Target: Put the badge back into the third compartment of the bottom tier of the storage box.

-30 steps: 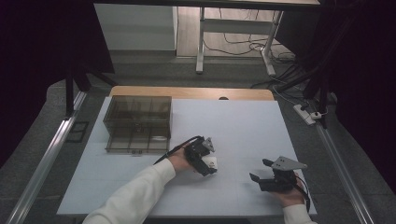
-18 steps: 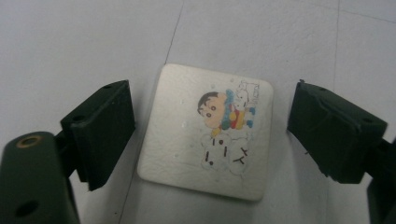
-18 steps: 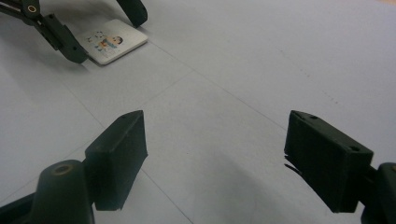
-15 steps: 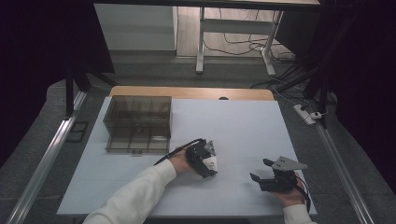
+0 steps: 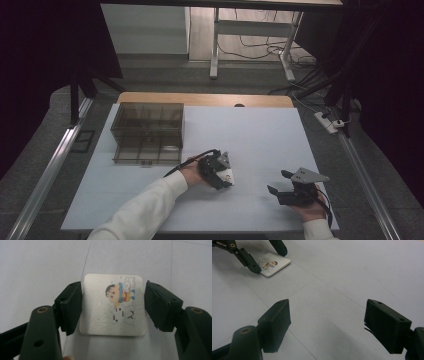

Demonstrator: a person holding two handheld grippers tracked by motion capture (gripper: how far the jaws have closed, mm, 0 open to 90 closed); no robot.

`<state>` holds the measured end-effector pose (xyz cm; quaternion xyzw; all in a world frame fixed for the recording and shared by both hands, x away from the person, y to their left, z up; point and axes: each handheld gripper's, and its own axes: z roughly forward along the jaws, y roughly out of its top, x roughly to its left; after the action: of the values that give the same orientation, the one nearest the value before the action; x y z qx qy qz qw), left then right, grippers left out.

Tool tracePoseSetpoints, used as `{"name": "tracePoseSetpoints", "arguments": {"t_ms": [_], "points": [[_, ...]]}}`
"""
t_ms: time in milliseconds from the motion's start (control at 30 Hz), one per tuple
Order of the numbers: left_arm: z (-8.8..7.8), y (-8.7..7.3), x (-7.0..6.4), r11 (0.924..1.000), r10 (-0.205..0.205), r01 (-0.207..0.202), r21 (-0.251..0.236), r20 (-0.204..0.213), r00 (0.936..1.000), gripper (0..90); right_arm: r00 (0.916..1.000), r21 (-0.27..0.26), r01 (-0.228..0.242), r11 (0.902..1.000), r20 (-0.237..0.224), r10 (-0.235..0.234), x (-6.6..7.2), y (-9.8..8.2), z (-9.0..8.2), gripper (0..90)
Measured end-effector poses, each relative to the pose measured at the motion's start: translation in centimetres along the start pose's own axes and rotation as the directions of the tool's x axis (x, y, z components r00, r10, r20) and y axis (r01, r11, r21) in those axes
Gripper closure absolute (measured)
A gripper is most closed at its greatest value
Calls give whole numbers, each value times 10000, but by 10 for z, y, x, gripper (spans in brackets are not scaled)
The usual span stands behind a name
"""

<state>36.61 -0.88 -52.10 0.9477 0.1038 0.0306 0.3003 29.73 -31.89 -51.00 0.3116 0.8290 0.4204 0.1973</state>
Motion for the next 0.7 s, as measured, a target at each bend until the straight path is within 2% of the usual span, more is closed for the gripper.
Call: {"name": "tracePoseSetpoints", "arguments": {"t_ms": [67,200,700], "points": [[-2,0,0,10000,14,-14,-56,1,10000,327,10000,1,24,10000,7,-24,0,0,0,208],[-6,1,0,9995,-220,220,-247,7,9998,327,10000,12,-4,10000,6,4,0,0,0,208],[-29,-2,-2,9970,-243,234,-739,-108,9996,327,10000,5,-15,10000,41,15,0,0,0,209]]}}
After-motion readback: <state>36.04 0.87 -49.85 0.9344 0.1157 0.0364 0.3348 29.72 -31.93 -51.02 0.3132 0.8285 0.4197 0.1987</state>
